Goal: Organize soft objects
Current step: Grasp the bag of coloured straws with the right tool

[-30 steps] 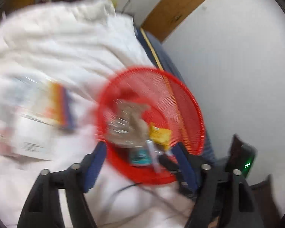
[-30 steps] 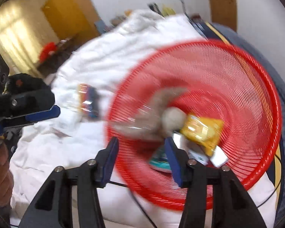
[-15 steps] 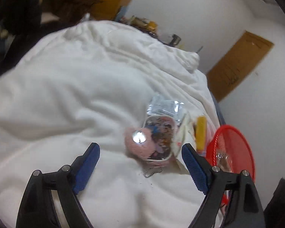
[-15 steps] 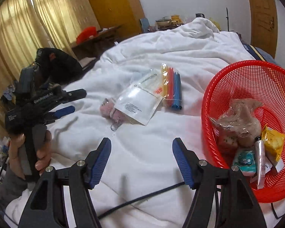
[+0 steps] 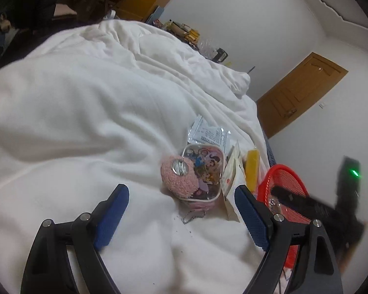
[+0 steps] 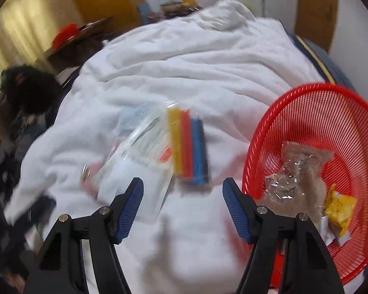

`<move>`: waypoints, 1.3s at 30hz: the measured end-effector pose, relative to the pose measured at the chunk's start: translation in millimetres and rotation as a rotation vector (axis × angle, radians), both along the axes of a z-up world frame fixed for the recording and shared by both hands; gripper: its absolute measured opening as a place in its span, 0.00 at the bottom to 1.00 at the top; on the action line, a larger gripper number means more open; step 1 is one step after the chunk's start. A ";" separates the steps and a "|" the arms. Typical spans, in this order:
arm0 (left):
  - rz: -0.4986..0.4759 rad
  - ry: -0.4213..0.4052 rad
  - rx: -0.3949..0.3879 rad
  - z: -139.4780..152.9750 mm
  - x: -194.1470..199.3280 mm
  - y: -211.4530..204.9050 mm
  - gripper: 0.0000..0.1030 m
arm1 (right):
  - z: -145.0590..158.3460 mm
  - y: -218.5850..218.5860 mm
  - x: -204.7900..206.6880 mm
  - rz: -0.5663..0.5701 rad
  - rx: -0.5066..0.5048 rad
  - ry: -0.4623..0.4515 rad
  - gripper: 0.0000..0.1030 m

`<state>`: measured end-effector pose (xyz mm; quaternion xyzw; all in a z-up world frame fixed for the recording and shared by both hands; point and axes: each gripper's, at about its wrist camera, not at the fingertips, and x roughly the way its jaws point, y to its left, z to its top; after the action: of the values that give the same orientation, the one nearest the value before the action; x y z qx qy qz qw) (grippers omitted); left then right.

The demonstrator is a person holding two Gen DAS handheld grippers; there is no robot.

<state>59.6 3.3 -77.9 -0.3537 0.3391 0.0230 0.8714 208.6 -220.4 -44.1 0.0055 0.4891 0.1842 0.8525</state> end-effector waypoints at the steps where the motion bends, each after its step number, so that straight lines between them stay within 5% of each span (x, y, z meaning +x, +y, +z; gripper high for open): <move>1: -0.005 0.002 -0.004 -0.6 -0.4 -0.1 0.88 | -2.4 1.3 7.1 -0.010 0.009 0.019 0.64; 10: -0.039 -0.017 0.033 0.7 -4.4 -8.9 0.91 | -29.5 16.2 43.2 -0.105 -0.049 0.032 0.64; 12: -0.040 -0.010 0.031 -0.7 -4.3 -8.5 0.91 | -35.9 20.9 43.8 -0.101 -0.058 0.028 0.47; 18: -0.039 0.015 0.030 -4.8 -2.2 -11.6 0.92 | -36.0 18.4 25.8 -0.072 -0.045 0.003 0.31; 25: -0.062 0.036 0.085 1.1 1.0 -24.8 0.92 | -20.5 -0.8 -11.5 0.005 0.021 -0.034 0.28; 32: -0.065 0.047 0.112 3.0 2.9 -29.0 0.92 | -54.8 -9.3 -2.3 -0.037 0.105 0.023 0.28; 39: -0.071 0.042 0.135 7.0 3.0 -32.9 0.92 | -61.0 -2.2 -6.5 -0.039 0.056 -0.009 0.23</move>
<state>62.5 -29.7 -70.9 -0.2815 0.3672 0.0224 0.8862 202.1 -222.6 -105.1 0.0383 0.4799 0.1813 0.8576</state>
